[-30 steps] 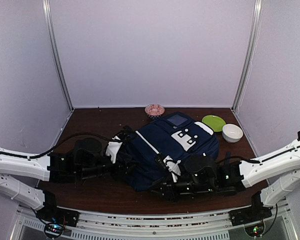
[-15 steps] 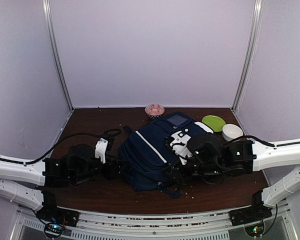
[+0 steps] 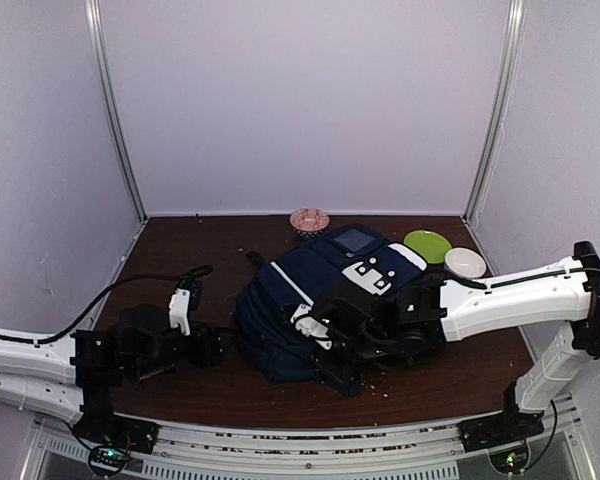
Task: Pack the student bag
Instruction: Adjust the student bag at the center of the board, then zip the student bag at the center of the board.
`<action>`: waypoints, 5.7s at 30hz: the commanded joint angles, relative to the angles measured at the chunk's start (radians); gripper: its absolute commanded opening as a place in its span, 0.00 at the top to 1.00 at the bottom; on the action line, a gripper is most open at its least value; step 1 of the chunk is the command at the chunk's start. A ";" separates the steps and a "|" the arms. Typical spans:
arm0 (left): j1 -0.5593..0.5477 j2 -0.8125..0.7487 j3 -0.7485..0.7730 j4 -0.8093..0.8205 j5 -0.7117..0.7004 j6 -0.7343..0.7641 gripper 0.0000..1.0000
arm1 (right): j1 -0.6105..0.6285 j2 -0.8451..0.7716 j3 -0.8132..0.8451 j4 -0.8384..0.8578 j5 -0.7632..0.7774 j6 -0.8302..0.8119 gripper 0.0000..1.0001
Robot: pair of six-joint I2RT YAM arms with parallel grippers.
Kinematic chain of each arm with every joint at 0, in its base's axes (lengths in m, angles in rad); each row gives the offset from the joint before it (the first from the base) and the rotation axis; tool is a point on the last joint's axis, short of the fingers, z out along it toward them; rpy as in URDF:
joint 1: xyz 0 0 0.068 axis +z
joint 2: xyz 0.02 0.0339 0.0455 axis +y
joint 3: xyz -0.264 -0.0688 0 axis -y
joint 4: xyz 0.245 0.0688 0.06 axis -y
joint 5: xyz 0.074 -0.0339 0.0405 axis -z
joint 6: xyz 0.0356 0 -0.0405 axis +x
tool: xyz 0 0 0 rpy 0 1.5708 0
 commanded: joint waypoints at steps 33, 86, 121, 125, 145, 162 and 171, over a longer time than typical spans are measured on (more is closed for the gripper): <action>-0.096 0.139 0.068 0.204 0.121 0.140 0.19 | -0.127 0.190 0.383 0.157 -0.151 0.334 0.78; -0.116 0.566 0.288 0.050 0.060 0.102 0.36 | -0.093 -0.240 -0.153 0.172 0.125 0.298 0.60; -0.073 0.686 0.359 -0.028 0.103 0.136 0.64 | -0.094 -0.297 -0.210 0.192 0.139 0.323 0.60; -0.070 0.690 0.362 -0.027 0.102 0.137 0.72 | -0.094 -0.296 -0.207 0.192 0.138 0.322 0.61; -0.070 0.585 0.291 0.049 0.119 0.164 1.00 | -0.094 -0.287 -0.205 0.201 0.122 0.308 0.61; -0.070 0.515 0.225 0.071 0.123 0.168 1.00 | 0.006 -0.105 -0.122 0.292 0.065 0.192 0.58; -0.070 0.508 0.228 0.072 0.128 0.174 1.00 | 0.030 0.059 0.006 0.328 0.141 0.166 0.53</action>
